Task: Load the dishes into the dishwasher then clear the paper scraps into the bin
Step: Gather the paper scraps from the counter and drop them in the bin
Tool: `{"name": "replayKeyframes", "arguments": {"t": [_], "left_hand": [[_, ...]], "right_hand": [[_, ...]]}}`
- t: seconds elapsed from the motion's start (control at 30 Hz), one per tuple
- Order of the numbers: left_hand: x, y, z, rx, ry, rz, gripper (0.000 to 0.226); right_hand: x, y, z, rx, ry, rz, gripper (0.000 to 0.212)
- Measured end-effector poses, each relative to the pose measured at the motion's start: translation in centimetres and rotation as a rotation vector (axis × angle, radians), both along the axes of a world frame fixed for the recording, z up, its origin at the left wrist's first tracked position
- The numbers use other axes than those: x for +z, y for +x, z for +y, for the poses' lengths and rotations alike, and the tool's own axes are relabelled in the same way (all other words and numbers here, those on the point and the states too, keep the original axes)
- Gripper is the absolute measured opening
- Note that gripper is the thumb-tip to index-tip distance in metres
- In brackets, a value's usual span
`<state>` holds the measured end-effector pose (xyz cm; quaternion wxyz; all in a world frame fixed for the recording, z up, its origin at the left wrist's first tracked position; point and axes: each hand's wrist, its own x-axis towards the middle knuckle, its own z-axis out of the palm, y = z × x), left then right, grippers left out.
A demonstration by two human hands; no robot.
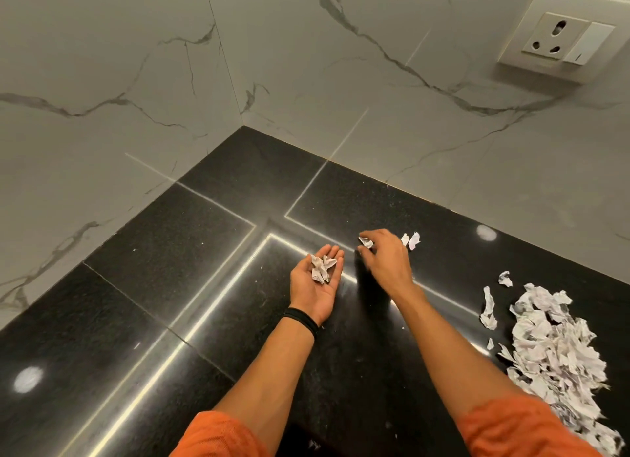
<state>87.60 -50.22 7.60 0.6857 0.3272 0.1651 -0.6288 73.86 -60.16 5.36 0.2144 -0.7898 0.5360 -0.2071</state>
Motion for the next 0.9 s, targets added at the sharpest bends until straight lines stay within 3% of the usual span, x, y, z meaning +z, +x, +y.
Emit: {"name": "replayKeyframes", "arguments": {"t": [0.07,0.17,0.37,0.53,0.63,0.73,0.83,0.9], "left_hand": [[-0.1,0.2,-0.1,0.003,0.004,-0.004,0.042],[-0.3,0.4,-0.2,0.003,0.014,-0.018,0.042],[-1.2,0.5,-0.2,-0.020,0.057,-0.063,0.041],[-1.7,-0.1,-0.4,-0.072,0.078,-0.038,0.038],[-1.3,-0.1,-0.4,-0.056,0.055,-0.033,0.038],[-1.0,-0.1,-0.4,-0.017,0.045,0.005,0.041],[-1.0,0.0,-0.5,-0.006,0.049,0.001,0.041],[-1.1,-0.1,-0.6,-0.016,0.055,-0.008,0.041]], "right_hand": [[-1.1,-0.1,-1.3,0.043,0.012,0.131,0.026],[-1.8,-0.1,-1.6,0.073,-0.031,0.148,0.019],[0.3,1.1,2.5,-0.048,-0.131,-0.199,0.013],[1.3,1.8,7.0,0.263,-0.164,-0.215,0.024],[1.1,0.5,5.4,0.086,-0.080,-0.359,0.017],[0.2,-1.4,1.6,-0.072,-0.073,-0.205,0.017],[-0.9,-2.4,-1.6,0.001,-0.008,0.073,0.031],[-1.2,-2.3,-2.4,0.043,0.004,0.162,0.024]]}}
